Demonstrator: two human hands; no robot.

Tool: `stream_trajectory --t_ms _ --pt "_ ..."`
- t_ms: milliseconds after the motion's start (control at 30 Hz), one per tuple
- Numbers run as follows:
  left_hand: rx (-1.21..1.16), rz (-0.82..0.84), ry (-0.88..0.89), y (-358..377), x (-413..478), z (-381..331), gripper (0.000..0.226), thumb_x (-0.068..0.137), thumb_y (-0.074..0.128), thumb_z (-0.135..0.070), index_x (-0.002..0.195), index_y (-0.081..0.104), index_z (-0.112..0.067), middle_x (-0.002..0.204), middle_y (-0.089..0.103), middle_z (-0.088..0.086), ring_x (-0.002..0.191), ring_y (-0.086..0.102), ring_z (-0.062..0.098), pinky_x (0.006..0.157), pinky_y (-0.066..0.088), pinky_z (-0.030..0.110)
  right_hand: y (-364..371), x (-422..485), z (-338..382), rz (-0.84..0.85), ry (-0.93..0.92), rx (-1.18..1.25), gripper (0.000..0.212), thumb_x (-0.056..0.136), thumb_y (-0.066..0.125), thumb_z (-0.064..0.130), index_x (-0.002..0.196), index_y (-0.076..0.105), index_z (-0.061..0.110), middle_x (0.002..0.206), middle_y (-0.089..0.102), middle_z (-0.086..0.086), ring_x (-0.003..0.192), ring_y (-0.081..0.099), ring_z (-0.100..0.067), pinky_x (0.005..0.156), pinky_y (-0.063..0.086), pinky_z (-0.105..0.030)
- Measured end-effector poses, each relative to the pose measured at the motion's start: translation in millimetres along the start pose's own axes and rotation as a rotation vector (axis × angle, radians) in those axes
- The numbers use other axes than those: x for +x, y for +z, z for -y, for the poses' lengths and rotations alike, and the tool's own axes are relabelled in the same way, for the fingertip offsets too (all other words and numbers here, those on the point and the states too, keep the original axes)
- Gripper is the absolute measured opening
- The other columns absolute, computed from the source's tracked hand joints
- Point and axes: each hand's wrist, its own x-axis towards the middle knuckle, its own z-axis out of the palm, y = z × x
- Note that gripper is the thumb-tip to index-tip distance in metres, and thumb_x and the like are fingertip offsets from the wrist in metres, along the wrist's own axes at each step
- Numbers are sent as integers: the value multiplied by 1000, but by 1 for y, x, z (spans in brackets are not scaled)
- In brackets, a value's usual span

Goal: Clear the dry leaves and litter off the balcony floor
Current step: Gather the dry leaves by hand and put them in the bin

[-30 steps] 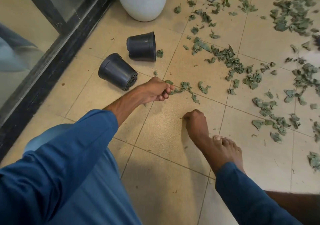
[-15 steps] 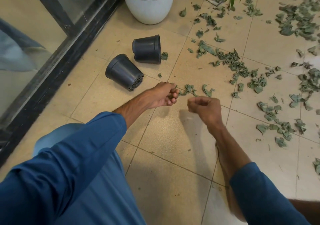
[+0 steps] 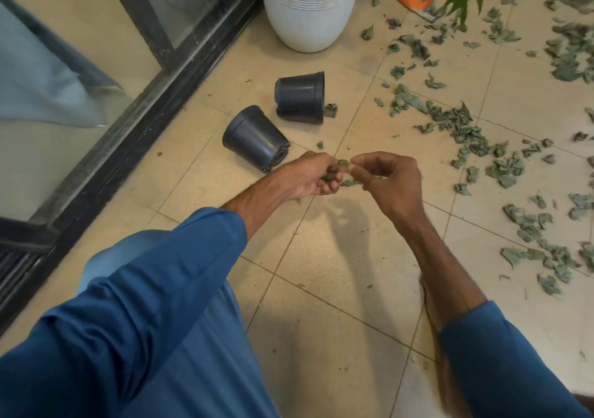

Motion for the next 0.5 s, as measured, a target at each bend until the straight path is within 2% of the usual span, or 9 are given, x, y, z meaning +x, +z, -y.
stream_trajectory --t_ms 67,200,267,300,367,433,500 --pt "-44 -47 10 -16 -3 -2 33 109 40 -18 79 54 -18 57 49 -6 46 41 7 41 29 18 10 0 -11 -33 59 -22 8 88 79 20 96 79 19 85 77 7 73 70 -6 68 60 -28" --pt "-138 -218 14 -49 -11 -4 36 107 38 -18 72 43 -23 49 38 -9 39 29 6 37 17 20 57 0 -34 161 33 -227 12 86 79 11 97 78 16 92 76 2 74 69 -8 75 61 -31" --pt "-145 -253 6 -58 -16 0 37 107 36 -18 71 42 -23 48 36 -10 39 28 6 38 15 20 86 1 -40 232 -12 -332 17 84 80 14 101 76 15 96 74 -1 79 68 -14 75 58 -32" --pt "-143 -254 5 -61 -19 2 37 107 36 -19 71 42 -23 48 37 -10 40 28 6 39 15 20 100 3 -41 249 -37 -400 22 84 79 18 106 74 15 102 72 -4 86 67 -18 76 55 -30" --pt "-130 -244 -1 -62 -25 6 37 109 37 -22 72 43 -22 51 38 -9 43 30 7 40 17 20 123 6 -47 266 -80 -542 35 87 76 22 120 69 14 118 63 -13 104 62 -29 84 52 -35" --pt "-117 -230 -8 -63 -30 10 36 109 37 -23 74 45 -20 52 39 -8 44 32 7 40 19 20 138 5 -51 287 -126 -692 32 93 70 19 123 64 9 123 54 -17 112 53 -34 87 51 -41" --pt "-100 -221 -13 -63 -33 13 34 109 38 -23 76 46 -19 51 41 -8 45 34 8 39 20 20 146 3 -57 293 -185 -788 23 94 64 6 117 65 5 118 53 -17 110 52 -34 83 52 -43"
